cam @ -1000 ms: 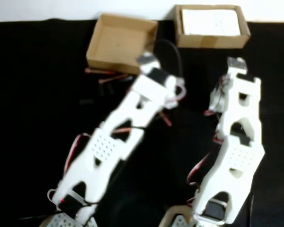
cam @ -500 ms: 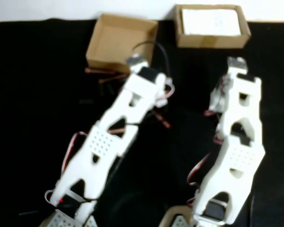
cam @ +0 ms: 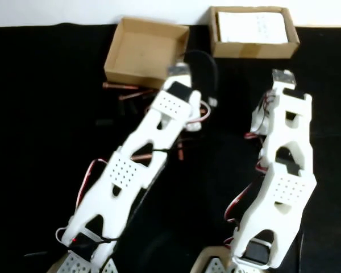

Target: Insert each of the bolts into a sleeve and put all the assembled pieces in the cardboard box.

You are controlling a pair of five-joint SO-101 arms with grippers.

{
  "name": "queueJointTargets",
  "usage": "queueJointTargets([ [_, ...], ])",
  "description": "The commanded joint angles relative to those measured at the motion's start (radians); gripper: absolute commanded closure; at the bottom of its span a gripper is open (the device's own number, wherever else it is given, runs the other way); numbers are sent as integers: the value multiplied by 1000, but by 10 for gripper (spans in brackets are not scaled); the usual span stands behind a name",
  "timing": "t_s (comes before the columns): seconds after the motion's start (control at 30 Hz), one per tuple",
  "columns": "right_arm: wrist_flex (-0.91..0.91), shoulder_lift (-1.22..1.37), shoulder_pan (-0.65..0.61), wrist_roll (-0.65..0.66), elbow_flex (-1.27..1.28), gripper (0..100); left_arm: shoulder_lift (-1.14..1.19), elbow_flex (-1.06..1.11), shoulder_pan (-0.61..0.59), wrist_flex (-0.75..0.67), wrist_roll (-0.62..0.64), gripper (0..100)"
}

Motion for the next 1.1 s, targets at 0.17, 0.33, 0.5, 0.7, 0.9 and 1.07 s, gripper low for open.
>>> queueJointTargets([
  [0.17,122,-196,-8,0,-35,976,-174,-156,7,112,-505,991],
  [0.33,223,-539,-15,0,-35,976,-460,-203,18,114,-680,991],
  [0.5,309,-883,-15,3,-31,976,-757,-193,-1,115,-709,991],
  [0.7,414,-1248,-28,103,-31,976,-1159,53,-82,117,-707,991],
  [0.9,507,-1529,-31,147,61,976,-1666,539,-104,114,-706,991],
  [1.07,450,-1693,-81,143,375,976,-1957,848,-107,110,-706,990],
])
